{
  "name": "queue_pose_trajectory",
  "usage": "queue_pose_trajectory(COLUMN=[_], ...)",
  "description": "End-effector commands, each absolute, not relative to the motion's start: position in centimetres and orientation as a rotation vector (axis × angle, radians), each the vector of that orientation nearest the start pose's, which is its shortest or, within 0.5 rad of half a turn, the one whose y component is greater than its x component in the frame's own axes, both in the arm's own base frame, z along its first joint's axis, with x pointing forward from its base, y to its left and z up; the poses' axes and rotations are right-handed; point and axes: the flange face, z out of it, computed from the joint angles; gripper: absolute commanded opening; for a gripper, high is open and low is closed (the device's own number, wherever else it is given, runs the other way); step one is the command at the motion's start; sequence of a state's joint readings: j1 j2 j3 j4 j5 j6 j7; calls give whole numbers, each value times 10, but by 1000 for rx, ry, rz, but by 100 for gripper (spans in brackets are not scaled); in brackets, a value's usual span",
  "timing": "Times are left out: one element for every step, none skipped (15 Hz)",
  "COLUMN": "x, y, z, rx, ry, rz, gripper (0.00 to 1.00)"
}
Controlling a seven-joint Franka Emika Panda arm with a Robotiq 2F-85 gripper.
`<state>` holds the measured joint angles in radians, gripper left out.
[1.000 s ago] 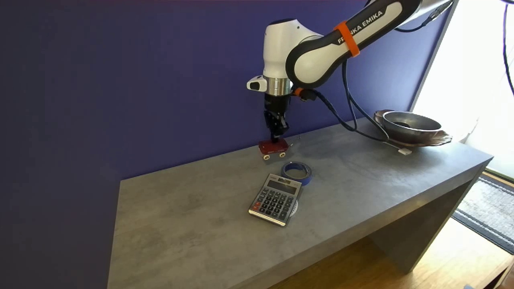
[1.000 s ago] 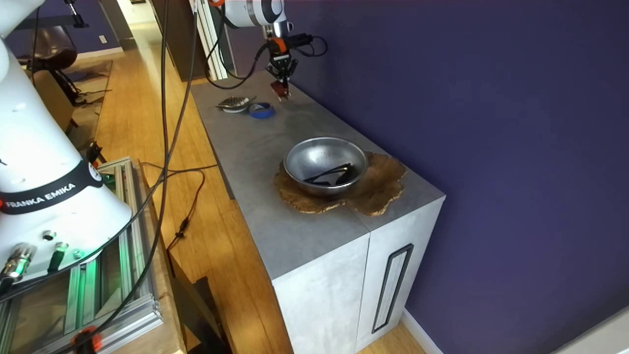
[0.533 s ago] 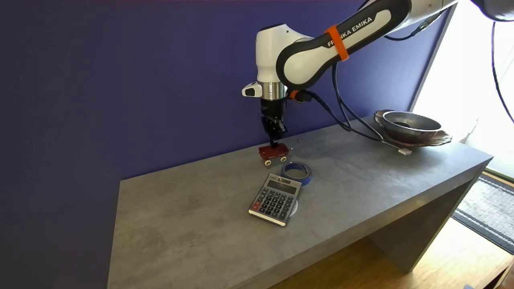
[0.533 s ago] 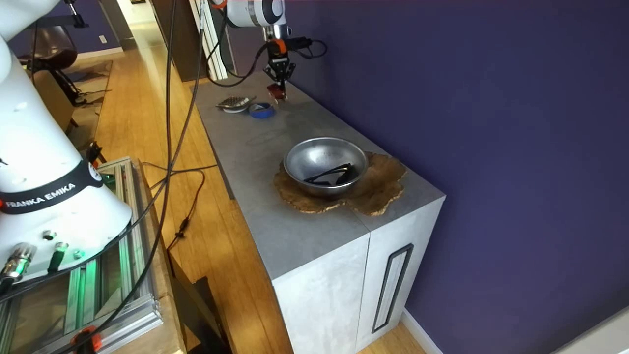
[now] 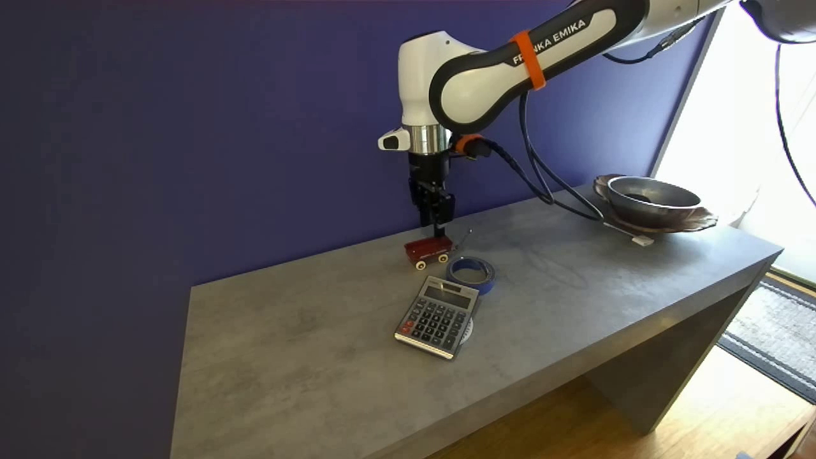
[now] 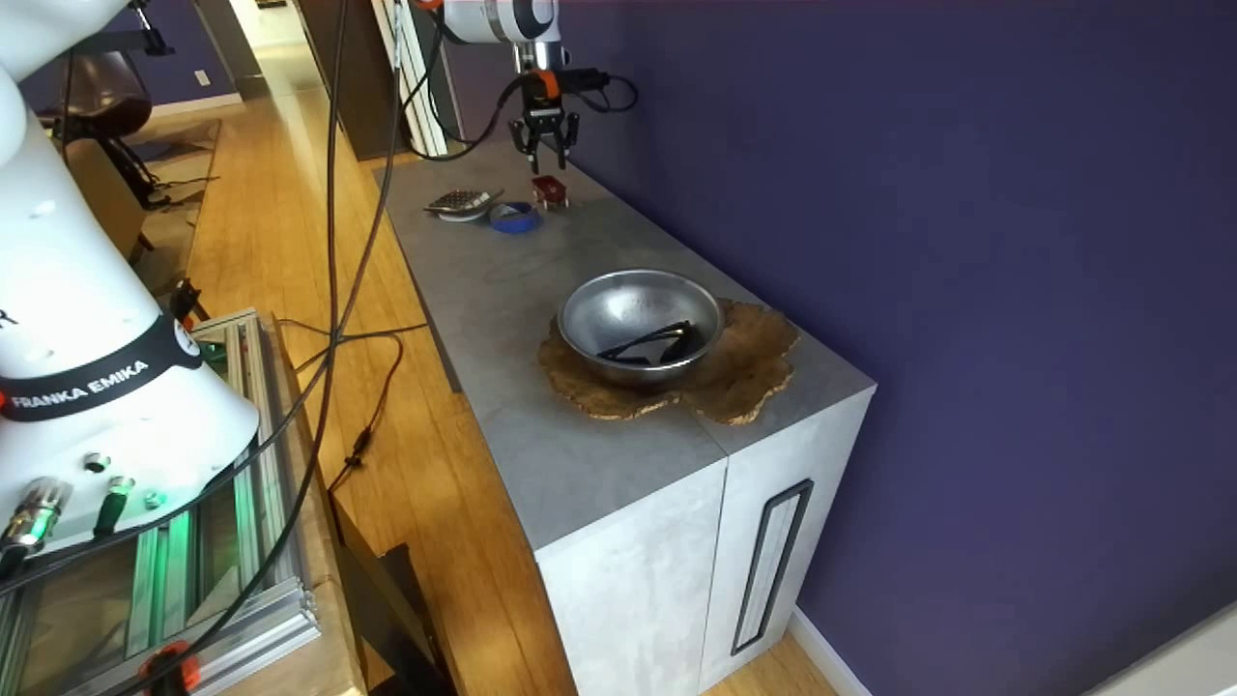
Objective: Pick up the red trolley and move it to the left side of the table
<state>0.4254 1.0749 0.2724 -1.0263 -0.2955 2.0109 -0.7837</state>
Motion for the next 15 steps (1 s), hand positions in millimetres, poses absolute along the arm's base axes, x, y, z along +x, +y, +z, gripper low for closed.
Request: queue_pose_trajectory(x=[620, 610, 597, 586, 576, 566, 555, 544, 533, 523, 512, 503, 498, 520, 513], y=[447, 454, 460, 463, 468, 472, 476, 478, 479, 479, 478, 475, 471, 489, 486], z=[199, 200, 202, 205, 207, 210, 215, 218, 222, 227, 231, 235, 239, 227, 231], rx=[-2347, -2410, -2484, -2550, -2607, -2658, -2706, -2752, -2793, -2835, -2877, -2916, -2958, -2879, -2906], ry=[-2081, -2004, -1917, -1843, -1776, -1707, -1635, -1559, -1479, -1401, -1322, -1244, -1194, -1301, -1254], rz=[80, 60, 38, 25, 2, -17, -37, -46, -44, -50, -57, -65, -128, -65, -83], gripper=[92, 98, 99, 100, 100, 100, 100, 100, 100, 100, 100, 100, 100, 100, 100])
